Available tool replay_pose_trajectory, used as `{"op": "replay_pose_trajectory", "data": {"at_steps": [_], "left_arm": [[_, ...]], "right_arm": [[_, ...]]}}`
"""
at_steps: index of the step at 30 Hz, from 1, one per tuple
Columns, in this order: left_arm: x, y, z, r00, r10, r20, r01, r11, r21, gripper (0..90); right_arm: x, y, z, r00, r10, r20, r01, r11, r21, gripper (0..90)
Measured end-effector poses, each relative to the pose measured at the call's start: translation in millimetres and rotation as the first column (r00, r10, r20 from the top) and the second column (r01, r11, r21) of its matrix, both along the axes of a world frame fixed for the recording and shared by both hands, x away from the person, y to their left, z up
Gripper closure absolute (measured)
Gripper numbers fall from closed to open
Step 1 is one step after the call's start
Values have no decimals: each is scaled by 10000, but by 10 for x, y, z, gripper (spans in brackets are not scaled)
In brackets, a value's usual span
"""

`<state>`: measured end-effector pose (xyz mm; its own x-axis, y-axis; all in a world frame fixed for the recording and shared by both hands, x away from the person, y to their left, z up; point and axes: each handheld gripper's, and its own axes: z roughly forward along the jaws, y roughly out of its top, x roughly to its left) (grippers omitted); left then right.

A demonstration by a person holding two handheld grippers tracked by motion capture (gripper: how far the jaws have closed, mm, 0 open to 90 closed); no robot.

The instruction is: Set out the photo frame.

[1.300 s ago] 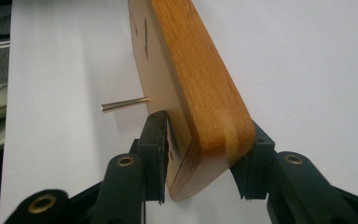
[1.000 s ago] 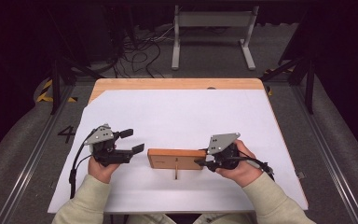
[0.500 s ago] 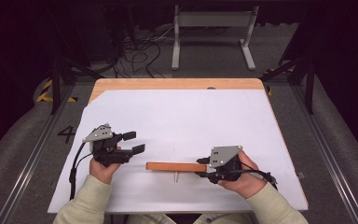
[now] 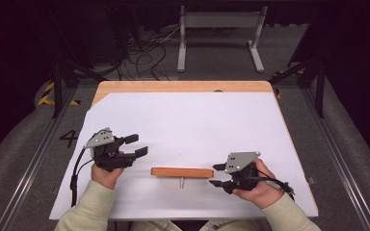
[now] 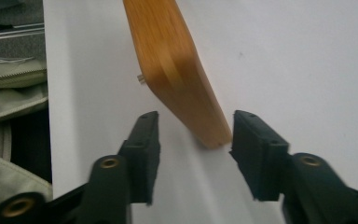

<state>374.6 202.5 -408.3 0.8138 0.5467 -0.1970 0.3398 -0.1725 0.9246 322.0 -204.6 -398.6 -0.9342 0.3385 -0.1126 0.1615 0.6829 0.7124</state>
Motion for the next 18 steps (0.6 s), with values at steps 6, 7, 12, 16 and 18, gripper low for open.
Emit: {"op": "replay_pose_trajectory", "data": {"at_steps": [6, 7, 12, 16, 18], "left_arm": [[15, -23, -21, 9994, 296, -188, -291, 9992, 285, 373], [17, -23, -22, 9994, 290, -195, -284, 9992, 294, 374], [17, -28, -27, 9995, 284, -159, -279, 9991, 309, 376], [15, -30, -29, 9995, 279, -177, -273, 9990, 342, 383], [9, -35, -30, 9994, 273, -217, -266, 9991, 337, 396]], "right_arm": [[-2, -68, -175, 9963, -54, -855, 35, 9997, -230, 858], [3, -46, -209, 9958, -44, -909, 24, 9998, -221, 879], [49, 38, -346, 9930, -91, -1175, 78, 9999, -113, 900], [73, 53, -391, 9910, -444, -1263, 452, 9990, 35, 900], [91, 49, -394, 9889, -595, -1360, 625, 9979, 176, 900]]}}
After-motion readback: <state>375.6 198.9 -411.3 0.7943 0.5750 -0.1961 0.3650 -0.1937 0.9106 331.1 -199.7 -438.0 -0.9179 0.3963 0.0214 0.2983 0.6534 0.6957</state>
